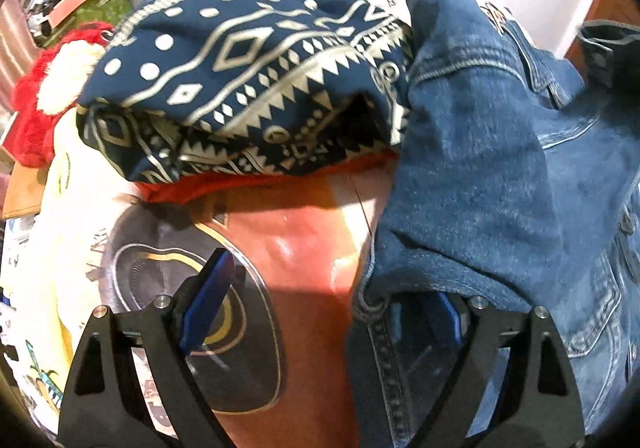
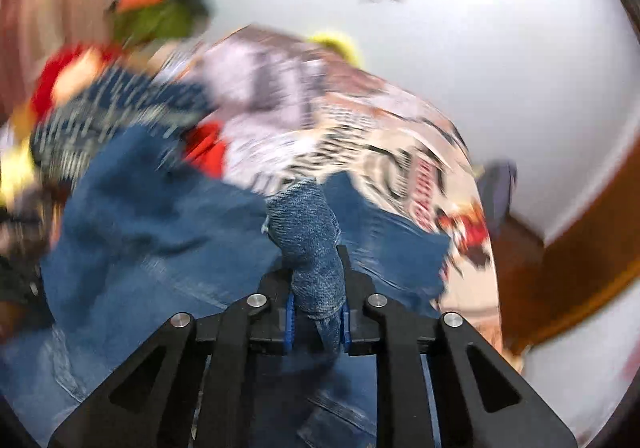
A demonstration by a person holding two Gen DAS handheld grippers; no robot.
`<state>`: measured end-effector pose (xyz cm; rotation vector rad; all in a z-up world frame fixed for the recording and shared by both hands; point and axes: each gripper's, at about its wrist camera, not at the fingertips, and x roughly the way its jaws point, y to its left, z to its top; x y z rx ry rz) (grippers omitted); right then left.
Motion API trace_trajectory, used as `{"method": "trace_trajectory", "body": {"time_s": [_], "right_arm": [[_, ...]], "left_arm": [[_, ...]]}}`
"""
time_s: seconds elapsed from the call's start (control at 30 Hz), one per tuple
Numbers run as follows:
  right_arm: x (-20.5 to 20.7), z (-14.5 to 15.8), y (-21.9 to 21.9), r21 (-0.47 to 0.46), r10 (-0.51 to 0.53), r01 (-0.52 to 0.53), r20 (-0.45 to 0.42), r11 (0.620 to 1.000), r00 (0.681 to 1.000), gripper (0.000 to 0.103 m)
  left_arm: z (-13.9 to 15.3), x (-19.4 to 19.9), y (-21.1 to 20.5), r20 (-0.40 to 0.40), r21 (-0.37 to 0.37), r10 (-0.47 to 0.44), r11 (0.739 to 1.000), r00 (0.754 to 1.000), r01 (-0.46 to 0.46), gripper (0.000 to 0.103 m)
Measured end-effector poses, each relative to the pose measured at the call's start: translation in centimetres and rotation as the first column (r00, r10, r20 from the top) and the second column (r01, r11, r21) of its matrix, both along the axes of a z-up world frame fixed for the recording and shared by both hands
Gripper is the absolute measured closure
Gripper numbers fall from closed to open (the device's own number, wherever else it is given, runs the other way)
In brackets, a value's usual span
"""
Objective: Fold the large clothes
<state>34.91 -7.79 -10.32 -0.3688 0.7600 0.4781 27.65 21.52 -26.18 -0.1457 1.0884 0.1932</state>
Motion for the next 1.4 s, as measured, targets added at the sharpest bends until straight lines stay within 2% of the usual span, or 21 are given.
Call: {"method": "trace_trajectory", "body": {"time_s": [0.13,0.33,0.4,0.53,0.6,0.7,0.8,0.87,0.9,0.93,1.0,1.1,1.27,1.4], "right_arm": [[0.5,-0.3,-5.5,0.105,-0.135,0.142,-0.074,0.984,0.988,0.089],[0.3,-3.1,-10.7,0.244,-0.224,0.284,-0.247,0.927,0.943,0.091],[-0.2,-2.2,-11.6,0.297,-0.222,0.295,-0.254,0.908,0.941,0.091],[-1.1,1.3,-13.0,0.388,-0.225,0.28,-0.18,0.878,0.957,0.091],[-0.9,1.6,-13.7,0.419,-0.237,0.295,-0.186,0.859,0.954,0.091],[-0.1,-0.6,-14.4,0.398,-0.258,0.339,-0.245,0.852,0.935,0.091],[-0.2,-3.6,-15.7,0.345,-0.275,0.379,-0.315,0.858,0.908,0.091],[-0.3,-6.2,-16.7,0.316,-0.297,0.42,-0.371,0.851,0.88,0.091],[-0.4,-7.2,-17.3,0.301,-0.302,0.44,-0.409,0.846,0.861,0.09],[-0.4,-8.7,-17.7,0.282,-0.3,0.456,-0.456,0.844,0.838,0.09],[-0.8,-10.0,-18.3,0.264,-0.294,0.468,-0.501,0.843,0.814,0.09],[-1.4,-10.1,-19.2,0.255,-0.296,0.476,-0.519,0.841,0.802,0.083],[-2.0,-9.0,-20.8,0.268,-0.306,0.493,-0.52,0.828,0.797,0.073],[-2.8,-7.5,-21.3,0.28,-0.293,0.464,-0.485,0.84,0.824,0.072]], "left_arm": [[0.8,0.1,-0.4,0.025,-0.018,0.021,1.0,0.999,-0.021,0.014],[0.5,0.5,-1.7,0.023,0.017,0.045,0.999,0.999,-0.045,0.014],[0.6,0.3,-1.8,0.035,0.032,0.052,0.998,0.998,-0.054,0.014],[3.1,-0.3,-2.9,0.105,0.023,0.04,0.999,0.994,-0.043,0.014],[3.6,-0.1,-3.6,0.118,0.047,0.022,0.998,0.993,-0.028,0.014],[3.1,0.5,-4.3,0.086,0.081,0.009,0.997,0.996,-0.016,0.013],[1.8,0.3,-4.4,0.037,0.073,-0.003,0.997,0.999,0.0,0.013],[0.8,0.2,-4.9,-0.012,0.084,-0.008,0.996,1.0,0.009,0.013],[0.5,0.2,-4.7,-0.029,0.072,-0.012,0.997,1.0,0.014,0.013],[-0.1,0.1,-4.4,-0.056,0.022,-0.025,0.999,0.998,0.026,0.013],[-0.4,-0.3,-3.8,-0.079,-0.057,-0.035,0.998,0.996,0.03,0.013],[0.1,-1.4,-3.6,-0.072,-0.077,-0.028,0.997,0.997,0.022,0.013],[2.5,-3.3,-3.7,-0.027,-0.094,-0.034,0.995,0.999,0.031,0.013],[5.5,-4.3,-4.2,0.044,-0.118,-0.047,0.992,0.998,0.052,0.013]]}}
